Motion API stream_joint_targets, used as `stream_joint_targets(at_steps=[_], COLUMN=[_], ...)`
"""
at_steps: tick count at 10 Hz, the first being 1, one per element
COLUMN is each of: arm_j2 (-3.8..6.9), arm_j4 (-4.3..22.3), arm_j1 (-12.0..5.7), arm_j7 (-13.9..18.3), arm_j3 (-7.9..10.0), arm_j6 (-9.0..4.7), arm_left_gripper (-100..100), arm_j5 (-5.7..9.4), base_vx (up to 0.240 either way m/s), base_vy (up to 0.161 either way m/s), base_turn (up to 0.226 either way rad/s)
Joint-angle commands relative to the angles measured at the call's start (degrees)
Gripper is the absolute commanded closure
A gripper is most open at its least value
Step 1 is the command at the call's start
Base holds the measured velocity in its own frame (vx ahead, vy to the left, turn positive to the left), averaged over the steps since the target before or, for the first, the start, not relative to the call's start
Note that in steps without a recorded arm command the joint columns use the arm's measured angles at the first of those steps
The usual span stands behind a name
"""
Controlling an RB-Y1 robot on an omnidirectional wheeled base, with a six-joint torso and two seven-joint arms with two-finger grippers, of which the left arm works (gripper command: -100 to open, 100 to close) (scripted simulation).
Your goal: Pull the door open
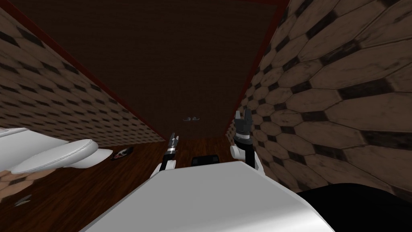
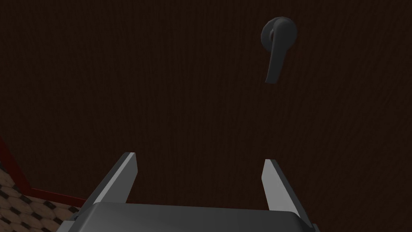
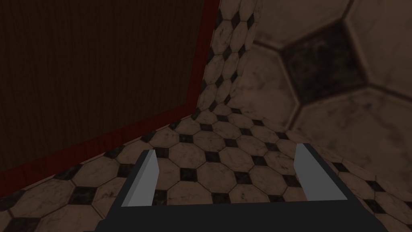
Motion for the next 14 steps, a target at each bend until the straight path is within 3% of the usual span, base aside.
stream_joint_targets(at_steps=[1, 9, 10, 14], arm_j2=[0.33, 2.01, 2.36, 3.03], arm_j4=[2.9, 13.3, 15.6, 20.0], arm_j1=[-0.87, -3.71, -4.31, -5.52], arm_j7=[0.2, 1.3, 1.5, 1.9], arm_j3=[0.01, 0.06, 0.07, 0.09], arm_j6=[-0.96, -4.08, -4.75, -6.06], arm_left_gripper=[-100, -100, -100, -100], arm_j5=[0.13, 0.75, 0.88, 1.13], base_vx=[0.119, 0.102, 0.115, 0.124], base_vy=[-0.009, -0.001, -0.004, 0.009], base_turn=[-0.077, -0.067, -0.104, -0.056])
